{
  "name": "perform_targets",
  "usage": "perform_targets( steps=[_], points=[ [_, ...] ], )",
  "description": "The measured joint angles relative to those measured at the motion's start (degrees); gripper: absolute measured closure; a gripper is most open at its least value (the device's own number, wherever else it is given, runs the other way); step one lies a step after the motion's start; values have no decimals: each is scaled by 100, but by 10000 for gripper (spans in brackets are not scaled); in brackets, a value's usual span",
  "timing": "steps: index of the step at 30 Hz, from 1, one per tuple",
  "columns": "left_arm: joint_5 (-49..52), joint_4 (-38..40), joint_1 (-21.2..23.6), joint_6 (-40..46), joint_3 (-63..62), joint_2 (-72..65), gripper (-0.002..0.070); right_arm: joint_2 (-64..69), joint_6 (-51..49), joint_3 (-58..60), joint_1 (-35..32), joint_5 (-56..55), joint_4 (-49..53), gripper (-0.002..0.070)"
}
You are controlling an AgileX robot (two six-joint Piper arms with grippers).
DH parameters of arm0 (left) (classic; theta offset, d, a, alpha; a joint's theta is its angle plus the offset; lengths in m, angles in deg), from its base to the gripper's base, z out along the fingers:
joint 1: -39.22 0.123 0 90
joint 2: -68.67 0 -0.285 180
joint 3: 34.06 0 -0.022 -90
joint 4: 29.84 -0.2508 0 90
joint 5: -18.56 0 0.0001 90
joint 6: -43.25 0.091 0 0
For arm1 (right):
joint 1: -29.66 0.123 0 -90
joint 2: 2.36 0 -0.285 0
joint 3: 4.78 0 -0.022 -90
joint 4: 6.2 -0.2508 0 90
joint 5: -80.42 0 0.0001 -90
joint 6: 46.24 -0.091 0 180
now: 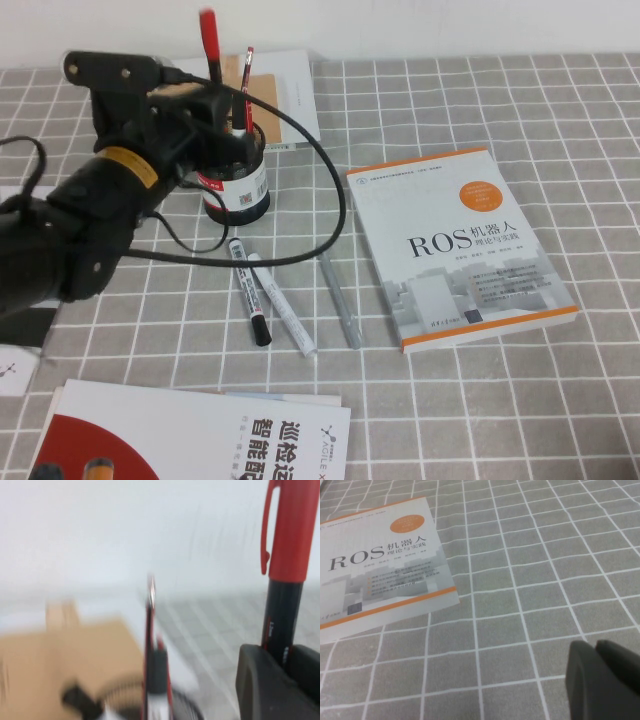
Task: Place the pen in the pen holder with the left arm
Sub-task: Place the pen onto the pen holder
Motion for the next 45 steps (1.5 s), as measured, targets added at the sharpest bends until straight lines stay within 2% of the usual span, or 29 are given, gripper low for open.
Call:
perform_targets(
  steps=[4, 11, 26, 29, 33, 36, 42, 45],
  points=[
    [-646, -12, 140, 0, -250, -500, 615, 0, 0, 0, 0, 0, 0, 691],
    [-695, -24, 264, 0, -917, -1251, 615, 0, 0, 0, 0, 0, 0, 691],
    [-731, -35, 306, 0, -1015, -1706, 613, 0, 0, 0, 0, 0, 0, 691],
    [-731, -35, 306, 35, -1015, -1706, 538, 0, 0, 0, 0, 0, 0, 691],
    [-720, -44, 306, 45, -1015, -1706, 361, 0, 0, 0, 0, 0, 0, 691],
    [-712, -44, 306, 45, -1015, -1706, 301, 0, 0, 0, 0, 0, 0, 691],
    [-487, -44, 306, 45, -1015, -1629, 288, 0, 0, 0, 0, 0, 0, 691],
    [-191, -101, 289, 45, -1015, -1298, 358, 0, 0, 0, 0, 0, 0, 691]
  ],
)
